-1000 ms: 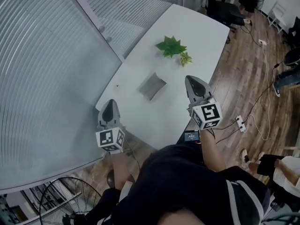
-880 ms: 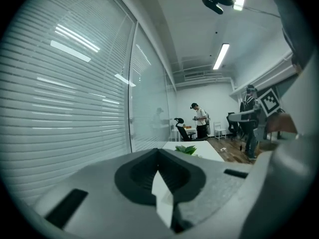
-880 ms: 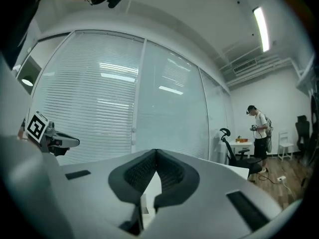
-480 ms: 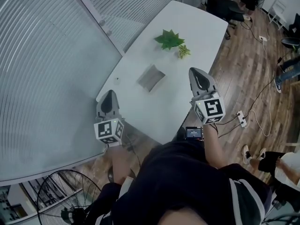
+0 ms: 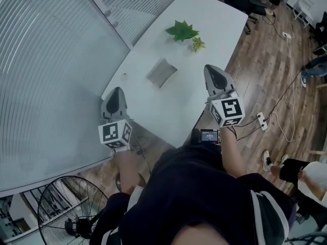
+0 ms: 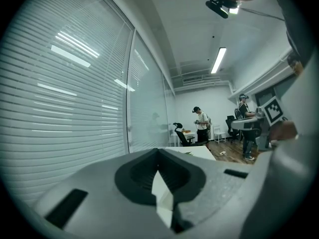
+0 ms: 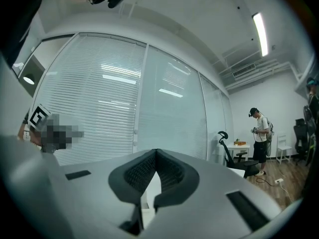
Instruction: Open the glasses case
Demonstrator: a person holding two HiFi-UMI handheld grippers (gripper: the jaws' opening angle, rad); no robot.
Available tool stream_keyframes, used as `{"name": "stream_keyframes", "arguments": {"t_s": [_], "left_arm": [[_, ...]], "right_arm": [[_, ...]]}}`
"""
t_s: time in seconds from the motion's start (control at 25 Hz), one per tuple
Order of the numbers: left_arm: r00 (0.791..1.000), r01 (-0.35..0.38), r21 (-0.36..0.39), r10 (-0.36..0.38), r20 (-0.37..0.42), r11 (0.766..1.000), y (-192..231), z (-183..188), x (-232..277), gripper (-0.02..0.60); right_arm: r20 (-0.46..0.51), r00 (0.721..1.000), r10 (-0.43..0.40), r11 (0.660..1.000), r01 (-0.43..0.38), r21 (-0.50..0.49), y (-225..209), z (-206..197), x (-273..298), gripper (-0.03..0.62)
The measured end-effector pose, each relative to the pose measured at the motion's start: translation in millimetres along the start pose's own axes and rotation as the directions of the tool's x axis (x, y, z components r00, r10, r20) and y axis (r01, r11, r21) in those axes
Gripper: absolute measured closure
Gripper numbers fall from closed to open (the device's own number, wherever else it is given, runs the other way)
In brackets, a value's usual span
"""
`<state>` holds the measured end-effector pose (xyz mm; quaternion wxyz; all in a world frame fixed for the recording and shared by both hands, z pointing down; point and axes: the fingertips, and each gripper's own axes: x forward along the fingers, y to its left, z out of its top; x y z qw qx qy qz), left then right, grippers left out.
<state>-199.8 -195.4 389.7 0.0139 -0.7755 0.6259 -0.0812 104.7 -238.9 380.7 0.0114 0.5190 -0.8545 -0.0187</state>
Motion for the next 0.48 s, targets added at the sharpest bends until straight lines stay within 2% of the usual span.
{"name": "stream_keyframes", "arguments": {"t_s": [0.2,0.48], "left_arm": [[1.000,0.011,-0.013,-0.011,-0.023,1.000,-7.6,-9.7,-4.6,0.583],[1.000,0.016,-0.021,-0.017,-0.009,1.000,-9.4,-6.2,2.5,0.583]], "right_arm": [[-0.022,1.000,0.005,1.000,-0.005,0.018,0.6,-11.1,-3.4,0.580],[-0.020,1.000,0.012,1.000,-0.012,0.025,2.2,-12.6,-1.7,0.580]]}}
